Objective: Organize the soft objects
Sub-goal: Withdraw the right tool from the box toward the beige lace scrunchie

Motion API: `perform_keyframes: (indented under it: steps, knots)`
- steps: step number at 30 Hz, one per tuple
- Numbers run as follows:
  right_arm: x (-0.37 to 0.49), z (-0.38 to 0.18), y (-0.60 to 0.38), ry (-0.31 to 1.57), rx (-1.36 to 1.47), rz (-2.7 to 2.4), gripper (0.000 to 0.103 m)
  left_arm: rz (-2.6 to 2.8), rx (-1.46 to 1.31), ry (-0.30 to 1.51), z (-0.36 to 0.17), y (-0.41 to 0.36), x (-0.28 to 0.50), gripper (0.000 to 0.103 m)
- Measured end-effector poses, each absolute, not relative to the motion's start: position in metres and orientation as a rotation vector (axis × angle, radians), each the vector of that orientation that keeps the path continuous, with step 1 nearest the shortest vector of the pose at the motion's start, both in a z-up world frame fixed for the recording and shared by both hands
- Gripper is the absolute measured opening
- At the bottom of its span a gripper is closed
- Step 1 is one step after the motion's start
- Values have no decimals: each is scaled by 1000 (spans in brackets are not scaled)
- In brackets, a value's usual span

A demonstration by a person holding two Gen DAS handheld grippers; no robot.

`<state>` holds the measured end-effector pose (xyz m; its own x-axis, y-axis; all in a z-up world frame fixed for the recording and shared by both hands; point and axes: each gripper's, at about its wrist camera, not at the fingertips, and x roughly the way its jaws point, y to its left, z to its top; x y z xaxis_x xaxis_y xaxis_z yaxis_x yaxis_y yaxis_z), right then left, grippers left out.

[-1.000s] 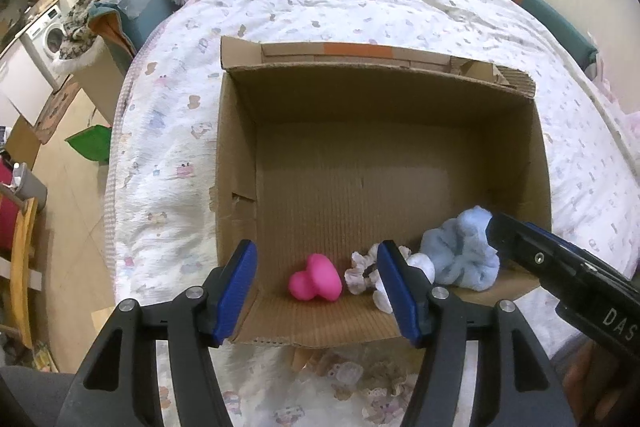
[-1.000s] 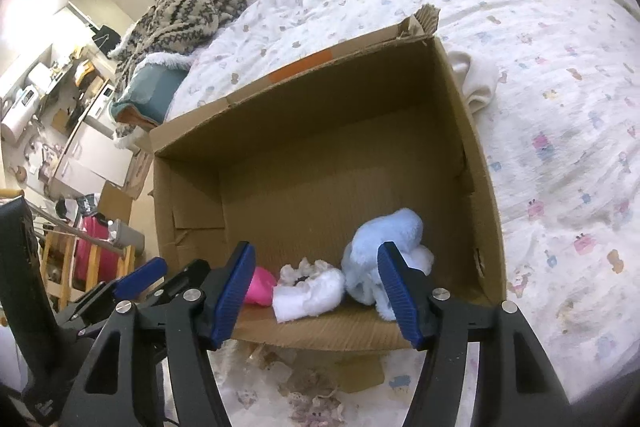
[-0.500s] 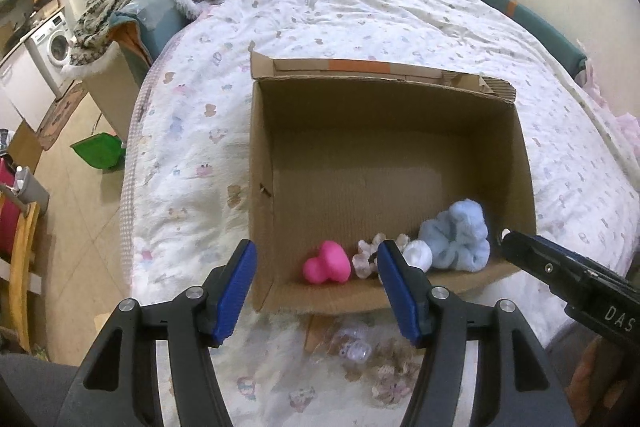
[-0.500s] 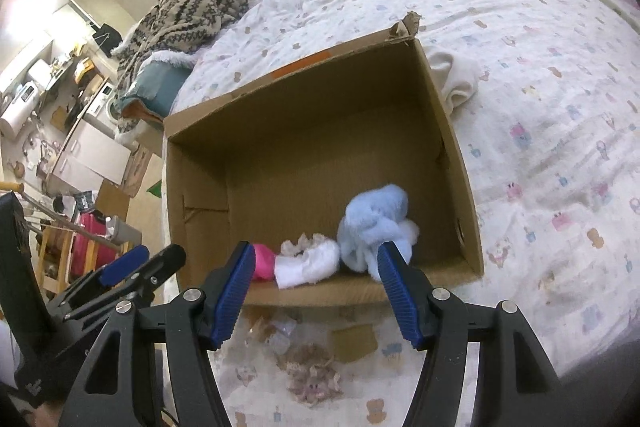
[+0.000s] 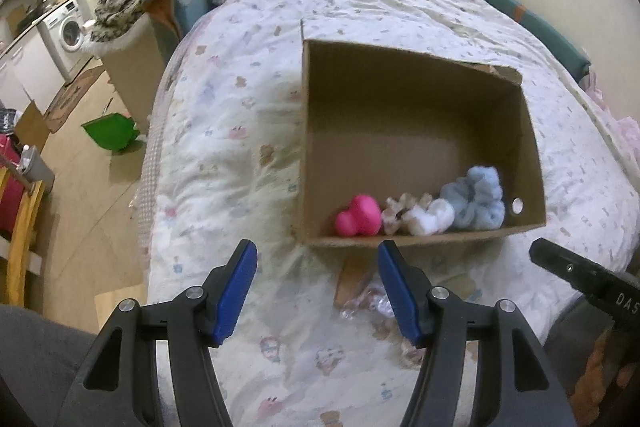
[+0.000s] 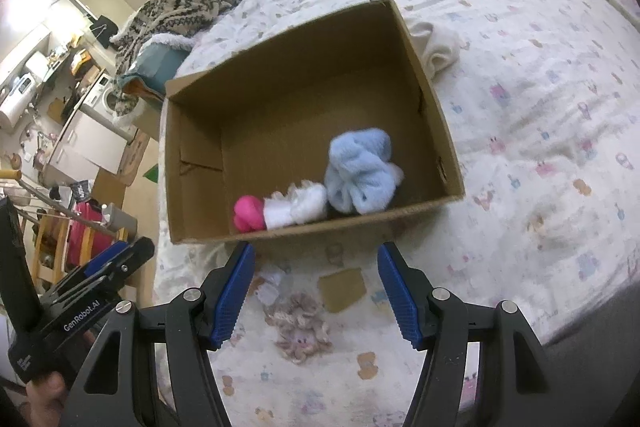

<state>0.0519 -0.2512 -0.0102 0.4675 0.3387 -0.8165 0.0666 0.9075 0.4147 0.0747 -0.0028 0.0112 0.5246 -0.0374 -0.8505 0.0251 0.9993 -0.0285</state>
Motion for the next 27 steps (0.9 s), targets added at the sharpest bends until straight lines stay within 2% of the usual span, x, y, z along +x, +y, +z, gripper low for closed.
perform_keyframes:
  steps: [20,27]
  knots:
    - [47,-68,-251,1211,493,135,67,20,-176,1127,-35,26,73,59]
    - [53,-101,-228,1377,535,253,67,28,-183,1160,-45,25,76,59]
